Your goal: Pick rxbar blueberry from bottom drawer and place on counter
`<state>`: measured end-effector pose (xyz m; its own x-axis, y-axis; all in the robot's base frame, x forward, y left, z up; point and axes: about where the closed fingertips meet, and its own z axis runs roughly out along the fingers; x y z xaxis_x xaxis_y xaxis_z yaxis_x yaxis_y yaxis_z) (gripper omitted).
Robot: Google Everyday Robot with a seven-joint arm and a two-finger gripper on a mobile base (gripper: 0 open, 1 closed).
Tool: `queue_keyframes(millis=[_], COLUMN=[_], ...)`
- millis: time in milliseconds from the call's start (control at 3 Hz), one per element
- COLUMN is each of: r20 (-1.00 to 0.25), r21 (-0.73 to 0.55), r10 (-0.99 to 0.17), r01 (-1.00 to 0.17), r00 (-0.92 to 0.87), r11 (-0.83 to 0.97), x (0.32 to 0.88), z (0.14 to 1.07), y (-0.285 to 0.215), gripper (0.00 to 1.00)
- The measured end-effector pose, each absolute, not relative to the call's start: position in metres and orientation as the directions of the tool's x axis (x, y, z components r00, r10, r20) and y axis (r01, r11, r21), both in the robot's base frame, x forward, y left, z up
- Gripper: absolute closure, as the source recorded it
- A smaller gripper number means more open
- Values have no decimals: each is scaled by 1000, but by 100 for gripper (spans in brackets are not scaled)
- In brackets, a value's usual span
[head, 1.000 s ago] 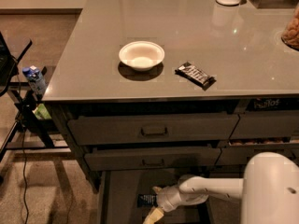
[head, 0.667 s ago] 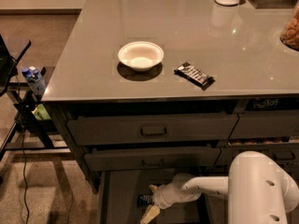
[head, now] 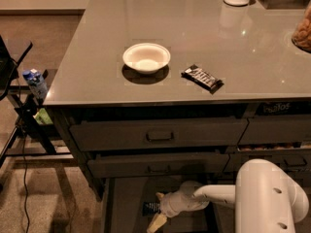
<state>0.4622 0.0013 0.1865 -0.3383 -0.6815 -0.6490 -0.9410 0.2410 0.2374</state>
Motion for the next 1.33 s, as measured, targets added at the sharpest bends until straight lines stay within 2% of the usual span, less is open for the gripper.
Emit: queue_keyframes(millis=[1333], r20=[-689], r21=[173], r10=[-673], r01=[-963], r00=[-267], r11=[205], x=[486], z=[148], y=[-12], gripper=[0])
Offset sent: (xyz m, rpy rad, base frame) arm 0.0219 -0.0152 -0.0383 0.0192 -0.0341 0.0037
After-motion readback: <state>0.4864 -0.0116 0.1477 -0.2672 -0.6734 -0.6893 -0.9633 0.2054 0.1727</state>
